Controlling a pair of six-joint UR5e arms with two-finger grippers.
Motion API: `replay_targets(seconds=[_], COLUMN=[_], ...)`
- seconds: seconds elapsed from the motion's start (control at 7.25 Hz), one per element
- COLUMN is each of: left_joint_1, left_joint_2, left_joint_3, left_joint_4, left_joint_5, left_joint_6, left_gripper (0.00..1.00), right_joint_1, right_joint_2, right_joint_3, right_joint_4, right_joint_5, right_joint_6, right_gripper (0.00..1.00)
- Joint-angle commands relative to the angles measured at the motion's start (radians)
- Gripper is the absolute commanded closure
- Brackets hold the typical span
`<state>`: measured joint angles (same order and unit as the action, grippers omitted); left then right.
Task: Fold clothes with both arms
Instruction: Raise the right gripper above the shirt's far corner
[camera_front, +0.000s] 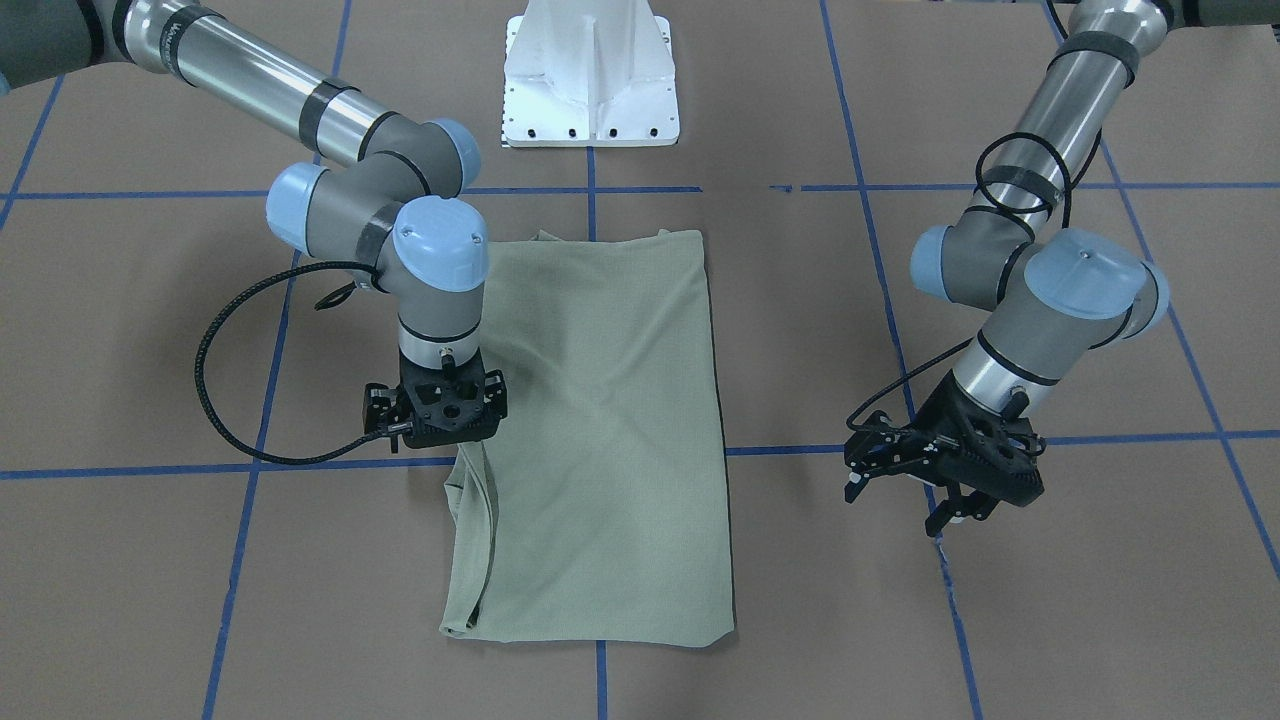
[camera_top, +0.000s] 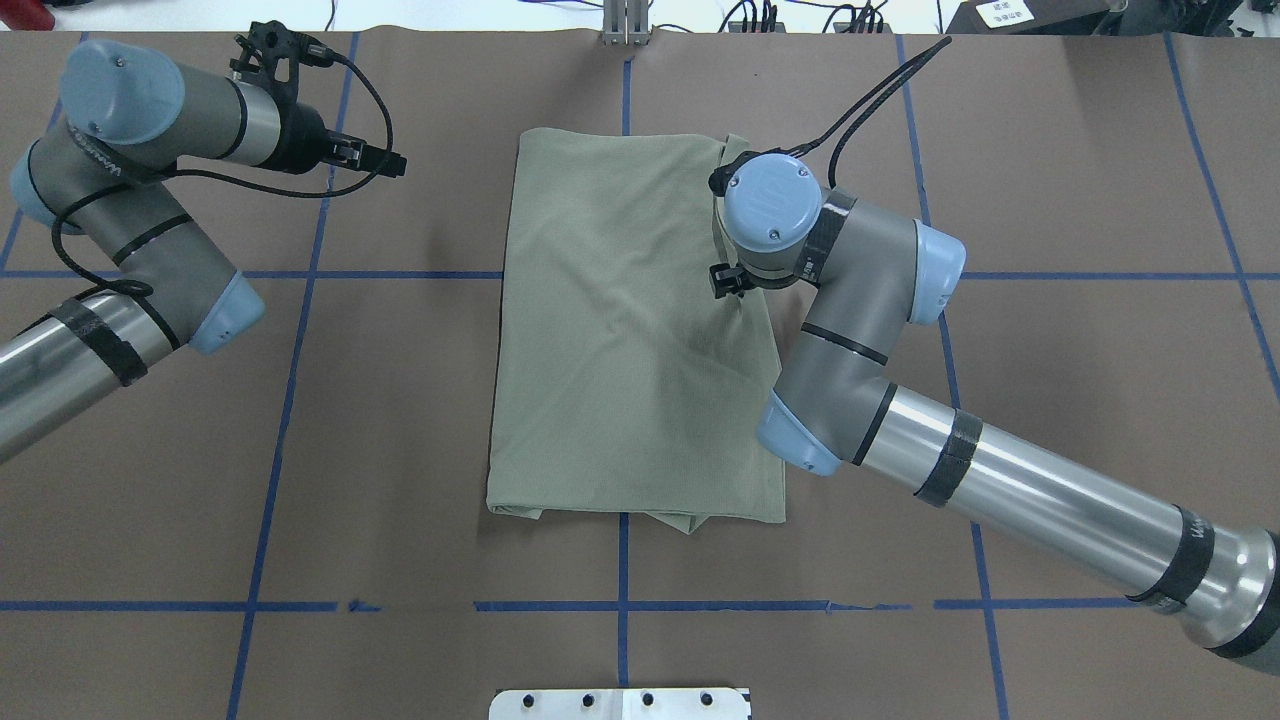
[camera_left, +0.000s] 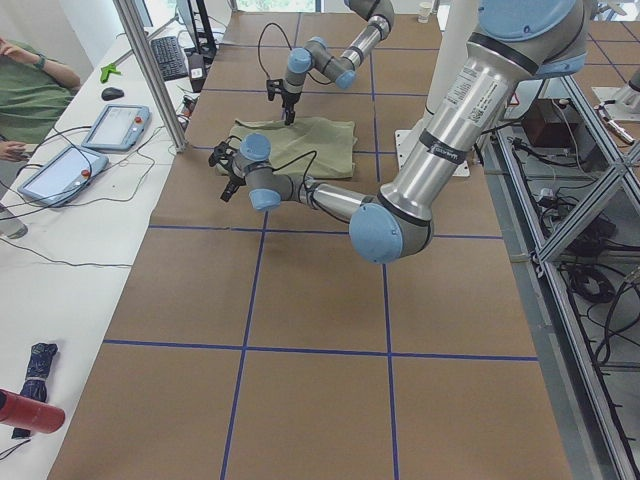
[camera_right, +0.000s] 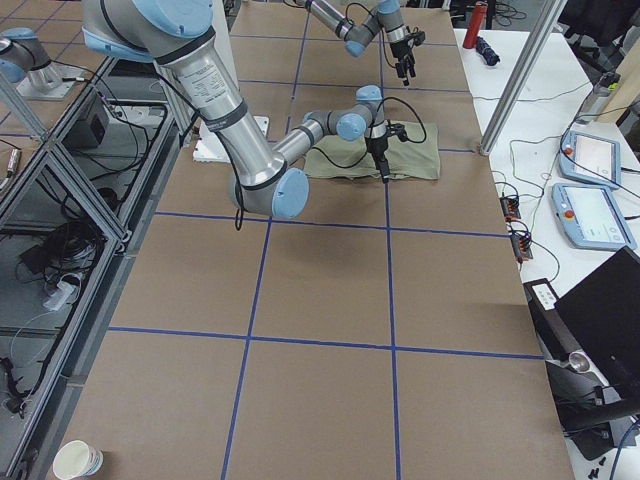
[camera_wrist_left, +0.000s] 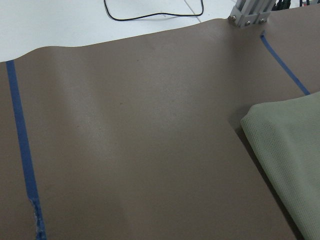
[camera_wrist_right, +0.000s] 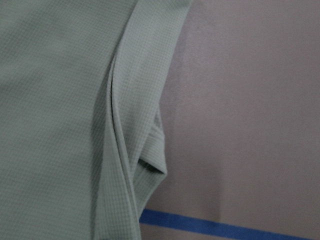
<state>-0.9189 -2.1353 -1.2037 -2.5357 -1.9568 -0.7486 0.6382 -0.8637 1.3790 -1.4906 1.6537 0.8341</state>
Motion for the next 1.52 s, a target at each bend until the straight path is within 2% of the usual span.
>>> replay_targets(seconds=[0.0, 0.28, 0.41, 0.55, 0.69, 0.97, 1.24, 1.38], left_joint_1=[0.000, 0.000, 0.000, 0.000, 0.000, 0.000, 0.003, 0.005], left_joint_2=[0.000, 0.000, 0.000, 0.000, 0.000, 0.000, 0.000, 0.000], left_joint_3=[-0.002, -0.005, -0.007, -0.007, -0.016, -0.020, -0.027, -0.027], left_joint_4=[0.000, 0.002, 0.000, 0.000, 0.000, -0.009, -0.038, -0.043], left_joint_5=[-0.001, -0.001, -0.001, -0.001, 0.001, 0.003, 0.003, 0.004], left_joint_6=[0.002, 0.002, 0.002, 0.002, 0.000, -0.002, -0.003, -0.003], left_gripper=[0.00, 0.00, 0.00, 0.00, 0.00, 0.00, 0.00, 0.00], right_joint_1=[0.059, 0.110, 0.119, 0.121, 0.118, 0.110, 0.106, 0.106], right_joint_2=[-0.062, -0.144, -0.133, -0.079, -0.007, 0.104, 0.107, 0.107], right_joint_3=[0.014, 0.092, 0.095, 0.086, 0.048, -0.053, -0.107, -0.145], right_joint_4=[0.001, 0.001, 0.000, 0.000, 0.001, 0.009, 0.010, 0.054], right_joint_5=[0.008, 0.011, 0.044, 0.050, 0.081, 0.103, 0.100, 0.095], right_joint_6=[-0.082, -0.167, -0.152, -0.117, -0.027, 0.040, 0.037, 0.037], right_gripper=[0.00, 0.00, 0.00, 0.00, 0.00, 0.00, 0.00, 0.00])
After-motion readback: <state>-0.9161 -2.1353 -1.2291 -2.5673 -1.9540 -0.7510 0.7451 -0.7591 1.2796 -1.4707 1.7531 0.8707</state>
